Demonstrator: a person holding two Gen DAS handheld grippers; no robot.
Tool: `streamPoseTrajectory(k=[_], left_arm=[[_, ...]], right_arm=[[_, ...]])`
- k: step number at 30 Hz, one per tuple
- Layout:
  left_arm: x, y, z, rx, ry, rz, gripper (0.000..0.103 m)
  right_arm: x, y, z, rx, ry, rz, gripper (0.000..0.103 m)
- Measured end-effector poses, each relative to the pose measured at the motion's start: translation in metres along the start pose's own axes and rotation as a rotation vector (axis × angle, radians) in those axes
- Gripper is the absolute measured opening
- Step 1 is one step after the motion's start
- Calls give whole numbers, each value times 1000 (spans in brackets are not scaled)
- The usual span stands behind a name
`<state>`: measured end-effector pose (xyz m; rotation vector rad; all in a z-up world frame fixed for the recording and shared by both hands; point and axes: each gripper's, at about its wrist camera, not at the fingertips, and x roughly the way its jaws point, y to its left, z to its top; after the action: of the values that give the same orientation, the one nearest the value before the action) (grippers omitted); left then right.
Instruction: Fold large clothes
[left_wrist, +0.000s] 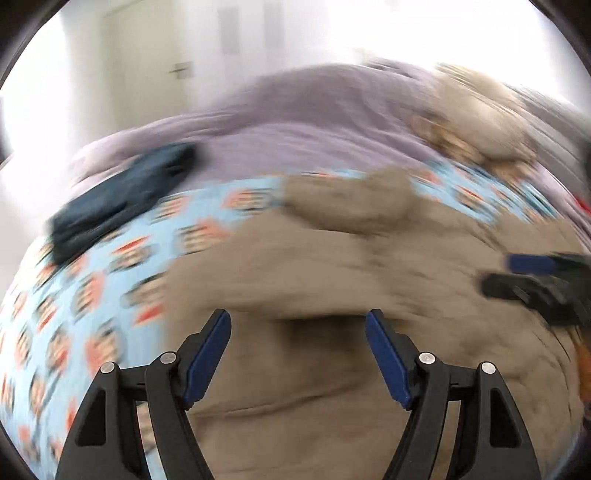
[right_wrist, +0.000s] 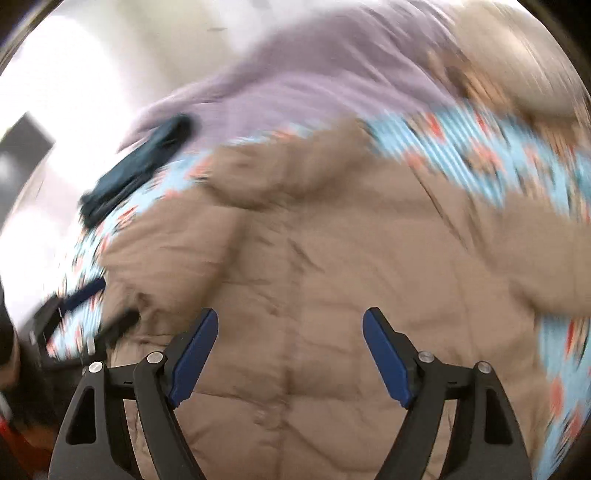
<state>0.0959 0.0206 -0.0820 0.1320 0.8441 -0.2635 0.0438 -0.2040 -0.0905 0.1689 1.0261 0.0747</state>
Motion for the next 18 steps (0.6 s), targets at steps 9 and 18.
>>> streamPoseTrajectory(k=[9,18], left_arm=[[64,77,-36,-239,182,129,76],[77,76,-39,-211,193,135,76]], right_arm=[[56,159,-1,-658,-79,-189,91],[73,100,62,-265,-104,-215,20]])
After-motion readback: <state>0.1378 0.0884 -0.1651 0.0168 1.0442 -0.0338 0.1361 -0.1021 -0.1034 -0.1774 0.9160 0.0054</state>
